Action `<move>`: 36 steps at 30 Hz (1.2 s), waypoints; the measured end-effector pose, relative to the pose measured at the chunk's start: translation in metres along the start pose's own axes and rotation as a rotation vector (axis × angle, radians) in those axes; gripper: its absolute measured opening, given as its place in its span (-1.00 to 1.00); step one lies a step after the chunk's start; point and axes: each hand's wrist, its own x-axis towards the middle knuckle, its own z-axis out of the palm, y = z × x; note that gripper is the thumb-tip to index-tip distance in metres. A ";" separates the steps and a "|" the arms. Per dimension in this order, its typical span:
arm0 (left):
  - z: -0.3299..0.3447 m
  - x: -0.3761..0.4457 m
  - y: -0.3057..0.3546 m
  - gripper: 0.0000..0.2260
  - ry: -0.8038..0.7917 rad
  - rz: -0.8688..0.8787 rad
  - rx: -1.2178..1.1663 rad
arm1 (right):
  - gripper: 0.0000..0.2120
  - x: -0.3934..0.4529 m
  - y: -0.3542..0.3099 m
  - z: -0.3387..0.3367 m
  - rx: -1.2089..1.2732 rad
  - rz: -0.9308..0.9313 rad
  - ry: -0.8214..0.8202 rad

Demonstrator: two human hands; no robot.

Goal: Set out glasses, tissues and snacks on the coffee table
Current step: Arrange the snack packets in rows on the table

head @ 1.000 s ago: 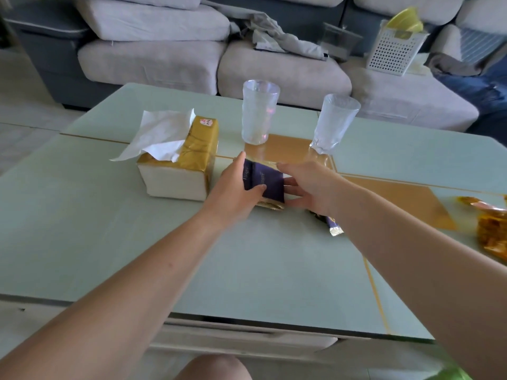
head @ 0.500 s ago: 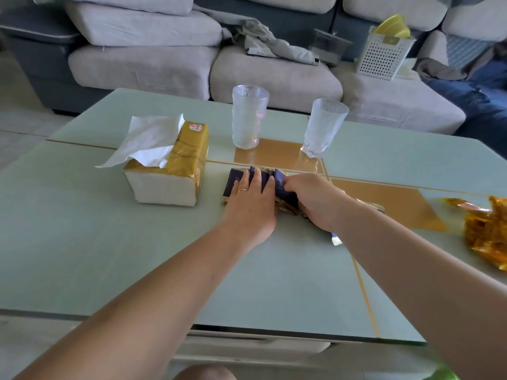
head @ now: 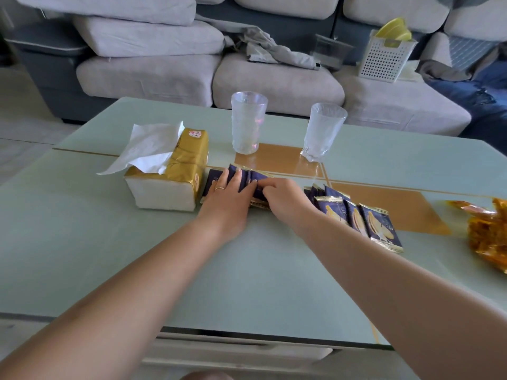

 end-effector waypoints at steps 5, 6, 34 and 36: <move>-0.008 0.004 0.016 -0.48 0.110 0.098 0.061 | -0.62 -0.027 0.010 -0.027 0.051 -0.171 0.167; -0.010 0.005 0.024 -0.48 0.130 0.134 0.041 | -0.63 -0.031 0.015 -0.037 0.048 -0.181 0.196; -0.012 0.034 0.144 -0.25 -0.125 -0.241 -1.038 | -0.64 -0.072 0.122 -0.093 -0.128 0.164 0.276; -0.013 0.034 0.148 -0.12 -0.165 -0.216 -0.995 | -0.61 -0.072 0.125 -0.091 -0.069 0.135 0.298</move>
